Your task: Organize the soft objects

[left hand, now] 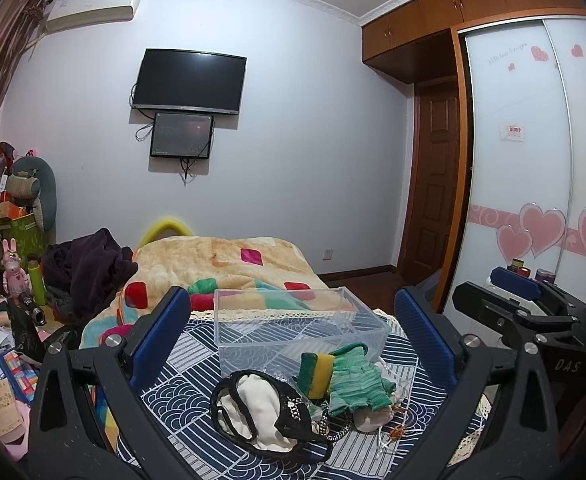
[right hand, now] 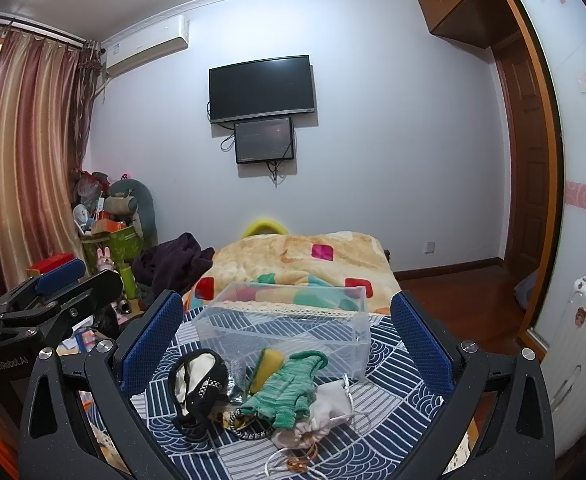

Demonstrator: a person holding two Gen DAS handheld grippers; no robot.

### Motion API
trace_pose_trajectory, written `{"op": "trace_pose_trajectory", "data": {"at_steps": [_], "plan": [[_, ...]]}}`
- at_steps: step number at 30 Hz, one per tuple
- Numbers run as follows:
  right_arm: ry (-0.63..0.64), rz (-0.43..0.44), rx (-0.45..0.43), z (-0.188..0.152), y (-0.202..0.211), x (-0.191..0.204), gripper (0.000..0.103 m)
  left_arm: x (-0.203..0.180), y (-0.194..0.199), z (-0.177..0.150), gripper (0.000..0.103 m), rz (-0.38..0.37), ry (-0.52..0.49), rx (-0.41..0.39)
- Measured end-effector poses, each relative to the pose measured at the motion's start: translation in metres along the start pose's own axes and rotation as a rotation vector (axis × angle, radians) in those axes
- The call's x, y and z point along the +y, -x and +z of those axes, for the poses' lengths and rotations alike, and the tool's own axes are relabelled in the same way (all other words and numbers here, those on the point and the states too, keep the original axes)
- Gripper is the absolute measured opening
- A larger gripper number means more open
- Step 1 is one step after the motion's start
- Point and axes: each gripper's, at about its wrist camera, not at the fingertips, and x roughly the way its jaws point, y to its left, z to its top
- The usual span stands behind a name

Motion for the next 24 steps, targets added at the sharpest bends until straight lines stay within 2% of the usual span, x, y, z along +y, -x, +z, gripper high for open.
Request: {"op": "trace_pose_trajectory", "data": {"at_steps": [5, 8, 15, 21, 23, 24], "plan": [[0.007, -0.008, 0.021, -0.004, -0.006, -0.003, 0.103, 0.004, -0.015, -0.006, 0.103, 0.001, 0.0, 0.057], [0.014, -0.027, 0.046, -0.01, -0.015, -0.005, 0.103, 0.01, -0.032, -0.015, 0.103, 0.025, 0.011, 0.12], [-0.023, 0.002, 0.15, -0.028, -0.043, -0.015, 0.102, 0.031, -0.074, -0.047, 0.103, 0.059, 0.059, 0.271], [-0.046, 0.017, 0.24, -0.045, -0.064, -0.021, 0.088, 0.042, -0.098, -0.074, 0.101, 0.099, 0.083, 0.355], [-0.056, 0.03, 0.283, -0.052, -0.072, -0.022, 0.078, 0.046, -0.103, -0.08, 0.089, 0.096, 0.094, 0.381], [-0.059, 0.033, 0.301, -0.055, -0.075, -0.021, 0.076, 0.049, -0.107, -0.083, 0.087, 0.09, 0.105, 0.403]]}}
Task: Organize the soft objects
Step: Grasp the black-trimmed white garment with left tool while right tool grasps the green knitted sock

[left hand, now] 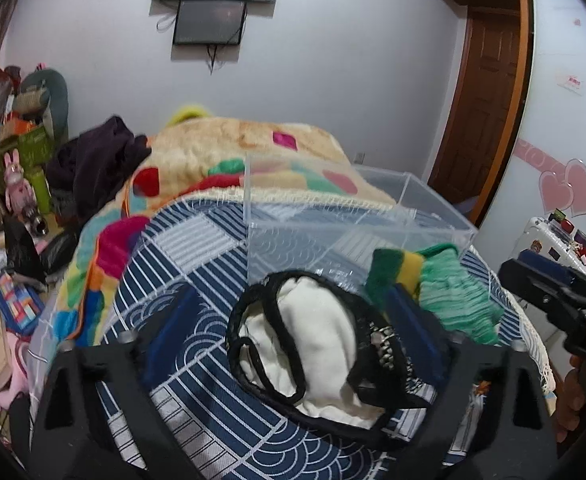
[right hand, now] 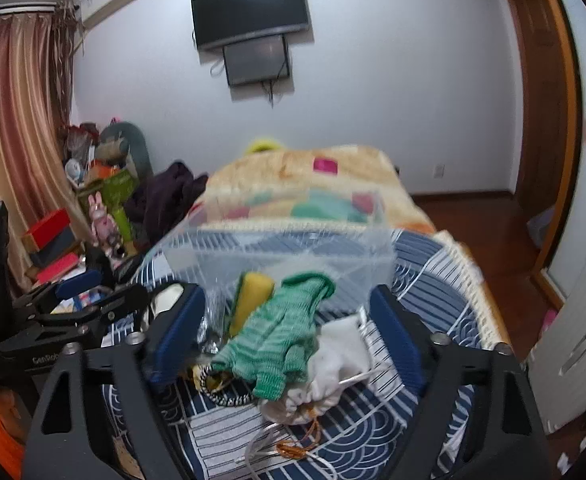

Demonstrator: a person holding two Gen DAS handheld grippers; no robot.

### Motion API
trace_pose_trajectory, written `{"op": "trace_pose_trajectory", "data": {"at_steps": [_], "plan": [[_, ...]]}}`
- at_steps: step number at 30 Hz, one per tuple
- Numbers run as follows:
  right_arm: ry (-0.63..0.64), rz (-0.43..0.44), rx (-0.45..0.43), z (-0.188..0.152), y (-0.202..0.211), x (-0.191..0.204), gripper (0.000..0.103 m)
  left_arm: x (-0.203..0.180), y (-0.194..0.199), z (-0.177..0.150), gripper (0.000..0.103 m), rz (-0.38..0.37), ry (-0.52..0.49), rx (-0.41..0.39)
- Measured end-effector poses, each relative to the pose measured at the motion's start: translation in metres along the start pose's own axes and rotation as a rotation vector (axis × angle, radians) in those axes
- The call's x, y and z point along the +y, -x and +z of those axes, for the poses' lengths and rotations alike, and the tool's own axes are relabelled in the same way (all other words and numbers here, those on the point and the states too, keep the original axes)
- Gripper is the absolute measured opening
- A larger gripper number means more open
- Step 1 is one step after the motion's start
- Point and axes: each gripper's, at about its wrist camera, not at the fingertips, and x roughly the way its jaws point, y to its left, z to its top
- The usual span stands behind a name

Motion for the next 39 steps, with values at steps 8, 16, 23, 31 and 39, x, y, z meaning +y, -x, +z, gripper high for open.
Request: {"op": "trace_pose_trajectory", "data": {"at_steps": [8, 16, 23, 31, 39], "plan": [[-0.001, 0.02, 0.115, -0.011, -0.026, 0.001, 0.047, 0.014, -0.031, -0.012, 0.083, -0.067, 0.06, 0.116], [-0.006, 0.02, 0.165, -0.016, -0.037, -0.003, 0.025, 0.016, -0.045, -0.024, 0.072, -0.073, 0.084, 0.15], [0.011, 0.005, 0.119, -0.012, -0.028, 0.0, 0.013, 0.018, -0.031, -0.02, 0.016, -0.095, 0.084, 0.124], [-0.006, 0.008, 0.048, -0.001, -0.014, -0.005, 0.012, 0.01, -0.005, -0.01, 0.008, -0.092, 0.045, 0.051], [-0.006, -0.014, -0.016, 0.014, 0.002, -0.01, 0.012, 0.005, 0.02, 0.012, 0.007, -0.117, 0.035, -0.037]]}}
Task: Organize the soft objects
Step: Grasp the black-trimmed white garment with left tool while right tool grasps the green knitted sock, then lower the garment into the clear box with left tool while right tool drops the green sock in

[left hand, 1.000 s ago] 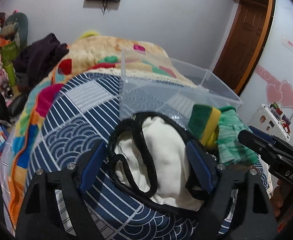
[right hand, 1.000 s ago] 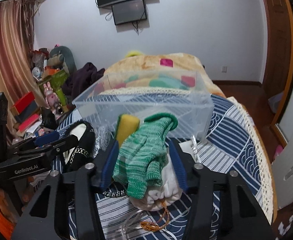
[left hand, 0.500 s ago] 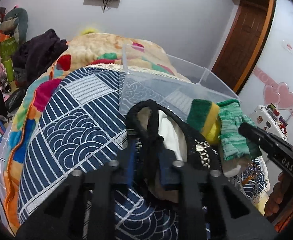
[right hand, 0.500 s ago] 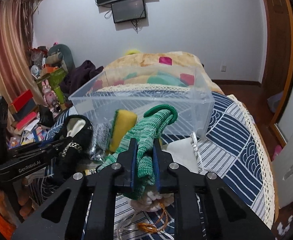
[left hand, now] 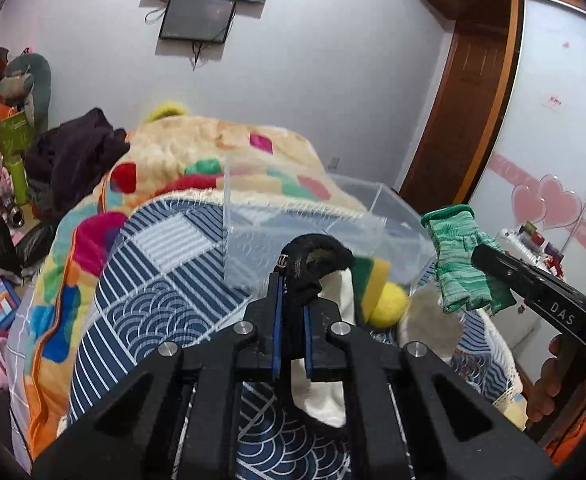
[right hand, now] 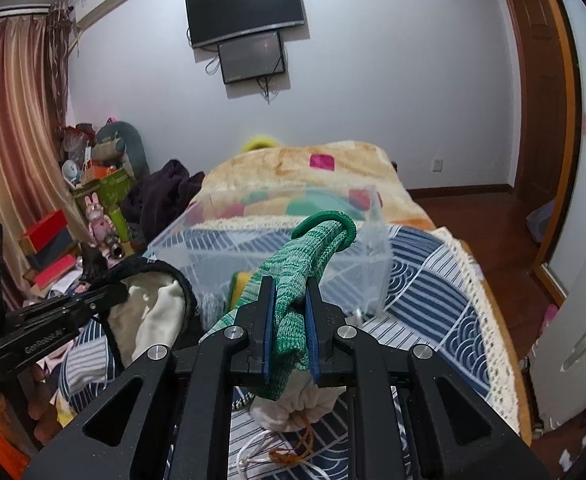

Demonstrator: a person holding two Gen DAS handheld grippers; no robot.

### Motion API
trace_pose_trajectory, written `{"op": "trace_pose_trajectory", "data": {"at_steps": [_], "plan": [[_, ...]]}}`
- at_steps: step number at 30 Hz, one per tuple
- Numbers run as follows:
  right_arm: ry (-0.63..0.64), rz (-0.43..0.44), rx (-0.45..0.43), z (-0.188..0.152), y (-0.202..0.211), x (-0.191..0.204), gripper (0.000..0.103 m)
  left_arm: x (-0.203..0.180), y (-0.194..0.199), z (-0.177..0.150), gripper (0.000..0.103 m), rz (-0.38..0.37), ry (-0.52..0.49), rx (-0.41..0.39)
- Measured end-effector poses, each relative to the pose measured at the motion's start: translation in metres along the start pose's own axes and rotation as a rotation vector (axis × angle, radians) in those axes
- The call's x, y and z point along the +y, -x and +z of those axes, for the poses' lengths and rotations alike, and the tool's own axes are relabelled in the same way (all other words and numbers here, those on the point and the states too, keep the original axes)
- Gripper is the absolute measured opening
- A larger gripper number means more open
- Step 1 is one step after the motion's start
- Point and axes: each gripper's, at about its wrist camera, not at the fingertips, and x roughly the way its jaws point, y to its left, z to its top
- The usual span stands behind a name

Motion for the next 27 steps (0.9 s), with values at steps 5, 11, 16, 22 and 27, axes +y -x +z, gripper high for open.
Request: {"op": "trace_pose_trajectory", "data": {"at_steps": [5, 11, 16, 22, 27], "plan": [[0.021, -0.023, -0.028, 0.01, 0.004, 0.002, 0.012, -0.005, 0.008, 0.018, 0.007, -0.009, -0.016, -0.048], [0.041, -0.048, -0.052, 0.024, 0.002, 0.001, 0.012, -0.004, 0.005, 0.045, 0.007, -0.026, -0.017, -0.083], [0.043, -0.058, -0.075, 0.037, -0.006, -0.003, 0.012, -0.006, -0.001, 0.072, 0.007, -0.009, -0.02, -0.124], [0.076, -0.082, -0.069, 0.049, -0.025, 0.003, 0.012, -0.009, -0.023, 0.096, 0.007, 0.038, -0.037, -0.14], [0.084, -0.097, -0.037, 0.054, -0.047, 0.003, 0.012, -0.001, -0.054, 0.116, 0.007, 0.054, 0.006, -0.118]]}}
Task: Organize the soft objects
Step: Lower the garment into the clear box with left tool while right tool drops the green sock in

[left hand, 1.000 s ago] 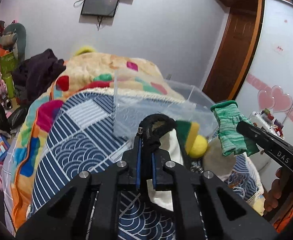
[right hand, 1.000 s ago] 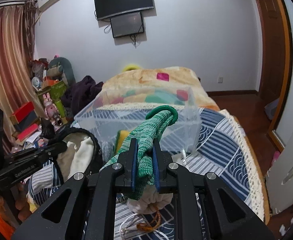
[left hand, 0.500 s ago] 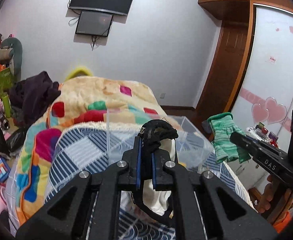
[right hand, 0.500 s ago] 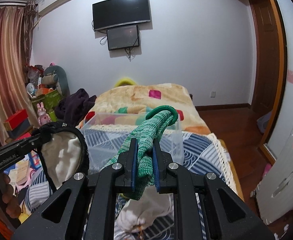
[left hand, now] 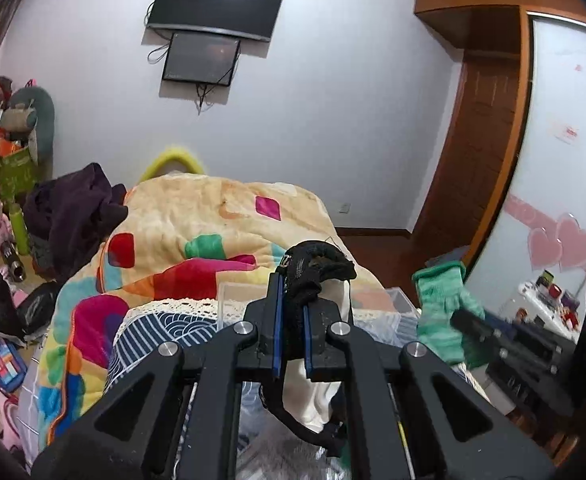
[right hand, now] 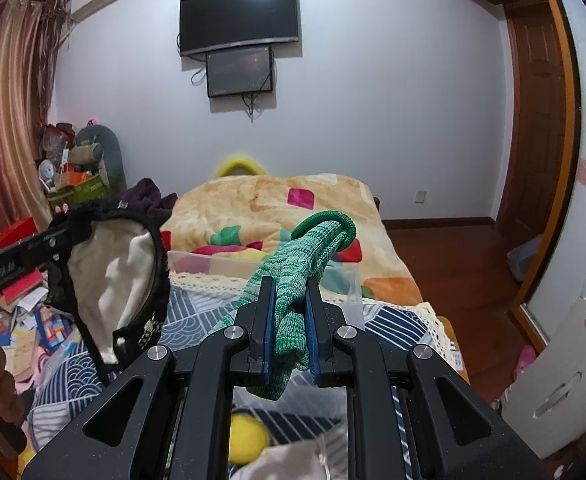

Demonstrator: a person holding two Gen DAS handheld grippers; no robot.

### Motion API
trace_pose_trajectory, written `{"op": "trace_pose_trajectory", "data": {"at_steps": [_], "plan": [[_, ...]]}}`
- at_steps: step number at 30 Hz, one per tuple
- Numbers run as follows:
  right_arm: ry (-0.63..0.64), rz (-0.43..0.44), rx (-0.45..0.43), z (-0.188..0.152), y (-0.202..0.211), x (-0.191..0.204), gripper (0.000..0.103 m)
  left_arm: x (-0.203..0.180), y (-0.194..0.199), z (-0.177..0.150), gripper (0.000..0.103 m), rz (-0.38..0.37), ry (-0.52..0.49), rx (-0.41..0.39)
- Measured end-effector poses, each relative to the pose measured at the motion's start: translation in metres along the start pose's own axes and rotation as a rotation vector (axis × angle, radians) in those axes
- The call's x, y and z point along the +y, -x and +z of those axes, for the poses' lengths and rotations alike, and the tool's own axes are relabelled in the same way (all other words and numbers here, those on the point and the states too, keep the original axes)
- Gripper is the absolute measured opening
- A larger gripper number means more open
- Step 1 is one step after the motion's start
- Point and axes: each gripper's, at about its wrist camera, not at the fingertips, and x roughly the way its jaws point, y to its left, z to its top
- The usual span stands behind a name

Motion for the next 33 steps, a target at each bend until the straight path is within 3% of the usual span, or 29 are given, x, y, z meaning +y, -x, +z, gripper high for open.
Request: {"op": "trace_pose_trajectory", "data": {"at_steps": [8, 10, 17, 22, 24, 27, 28, 29, 32, 33], "plan": [[0.061, -0.03, 0.096, 0.0, -0.03, 0.003, 0.012, 0.001, -0.049, -0.005, 0.007, 0.116, -0.056, 0.045], [0.088, -0.055, 0.117, -0.003, -0.035, 0.006, 0.012, 0.003, -0.06, -0.012, 0.007, 0.117, -0.064, 0.083], [0.132, -0.013, 0.241, -0.015, -0.052, 0.006, 0.012, 0.007, -0.092, -0.04, 0.007, 0.096, -0.103, 0.25], [0.135, 0.009, 0.307, -0.019, -0.061, 0.003, 0.013, 0.004, -0.097, -0.048, 0.008, 0.086, -0.126, 0.292], [0.142, 0.01, 0.327, -0.021, -0.063, 0.003, 0.013, 0.004, -0.096, -0.049, 0.013, 0.083, -0.132, 0.3], [0.138, 0.009, 0.33, -0.023, -0.058, 0.002, 0.015, 0.005, -0.09, -0.049, 0.043, 0.05, -0.106, 0.308], [0.134, -0.004, 0.317, -0.022, -0.054, 0.0, 0.018, 0.006, -0.086, -0.049, 0.057, 0.044, -0.094, 0.303], [0.134, -0.012, 0.305, -0.021, -0.051, 0.001, 0.025, 0.006, -0.083, -0.049, 0.063, 0.045, -0.09, 0.293], [0.131, -0.018, 0.249, -0.018, -0.035, 0.002, 0.044, 0.0, -0.072, -0.047, 0.064, 0.05, -0.118, 0.274], [0.133, -0.021, 0.235, -0.017, -0.031, 0.002, 0.045, -0.003, -0.068, -0.047, 0.064, 0.053, -0.132, 0.266]]}}
